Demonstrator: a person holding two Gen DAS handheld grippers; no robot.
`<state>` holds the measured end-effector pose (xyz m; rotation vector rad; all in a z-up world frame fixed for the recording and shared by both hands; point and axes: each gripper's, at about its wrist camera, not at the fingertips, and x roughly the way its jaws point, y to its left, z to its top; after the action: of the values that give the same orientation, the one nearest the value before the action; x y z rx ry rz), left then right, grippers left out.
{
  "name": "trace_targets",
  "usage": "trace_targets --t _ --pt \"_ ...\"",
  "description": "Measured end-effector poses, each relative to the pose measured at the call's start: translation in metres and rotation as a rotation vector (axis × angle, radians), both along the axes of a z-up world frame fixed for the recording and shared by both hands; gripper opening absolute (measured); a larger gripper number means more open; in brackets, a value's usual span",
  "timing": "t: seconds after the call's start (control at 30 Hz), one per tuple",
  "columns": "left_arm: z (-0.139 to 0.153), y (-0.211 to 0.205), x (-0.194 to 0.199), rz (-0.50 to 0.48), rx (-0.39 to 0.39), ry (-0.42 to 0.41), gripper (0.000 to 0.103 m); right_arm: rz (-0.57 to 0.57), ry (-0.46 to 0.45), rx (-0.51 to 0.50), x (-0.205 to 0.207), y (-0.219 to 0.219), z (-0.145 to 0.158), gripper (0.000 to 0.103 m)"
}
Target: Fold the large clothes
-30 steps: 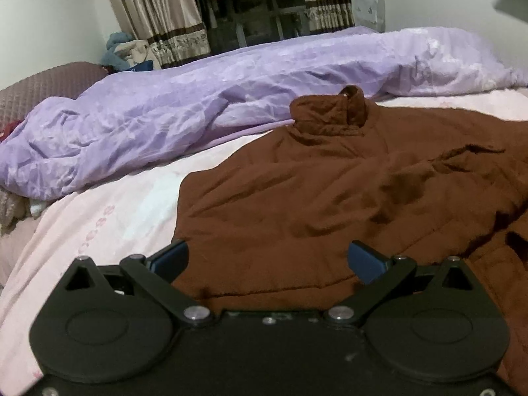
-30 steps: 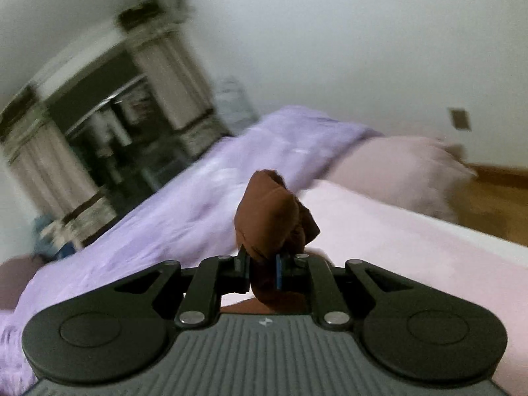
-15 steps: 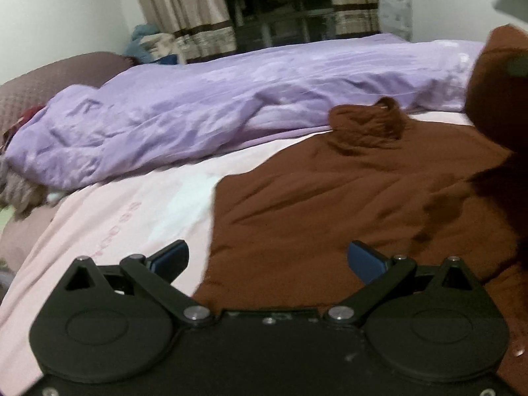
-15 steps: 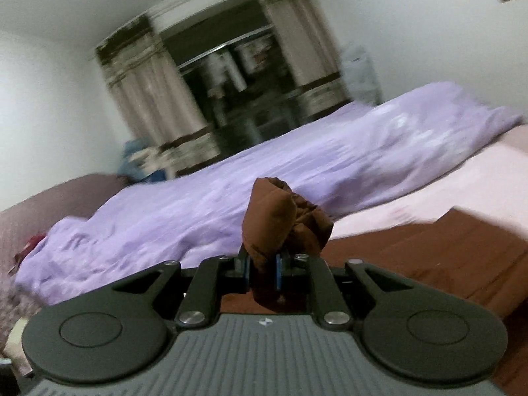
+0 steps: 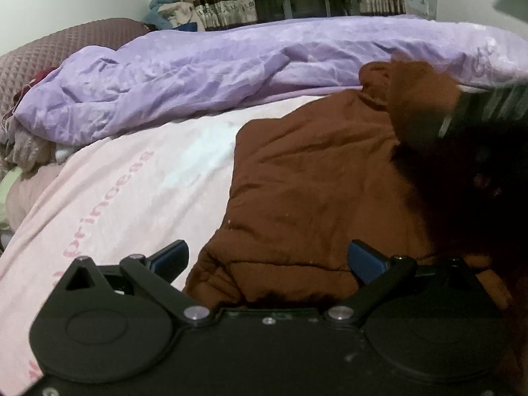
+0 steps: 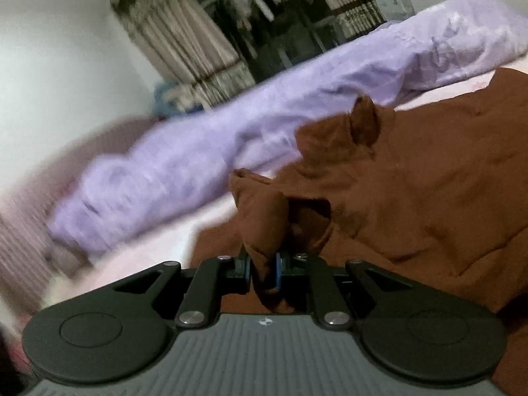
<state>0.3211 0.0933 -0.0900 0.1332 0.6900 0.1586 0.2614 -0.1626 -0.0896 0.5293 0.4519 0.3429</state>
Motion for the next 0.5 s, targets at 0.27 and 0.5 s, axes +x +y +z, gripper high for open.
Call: trace_targets --t 0.27,0.5 --pt "-0.015 0.003 0.003 0.015 -0.023 0.025 0.103 0.027 0.067 -0.074 0.012 0.033 -0.033 0.021" --pt "0.012 -0.003 -0.005 0.022 -0.028 -0.001 0.103 0.131 -0.011 -0.092 -0.02 0.016 0.022 0.077"
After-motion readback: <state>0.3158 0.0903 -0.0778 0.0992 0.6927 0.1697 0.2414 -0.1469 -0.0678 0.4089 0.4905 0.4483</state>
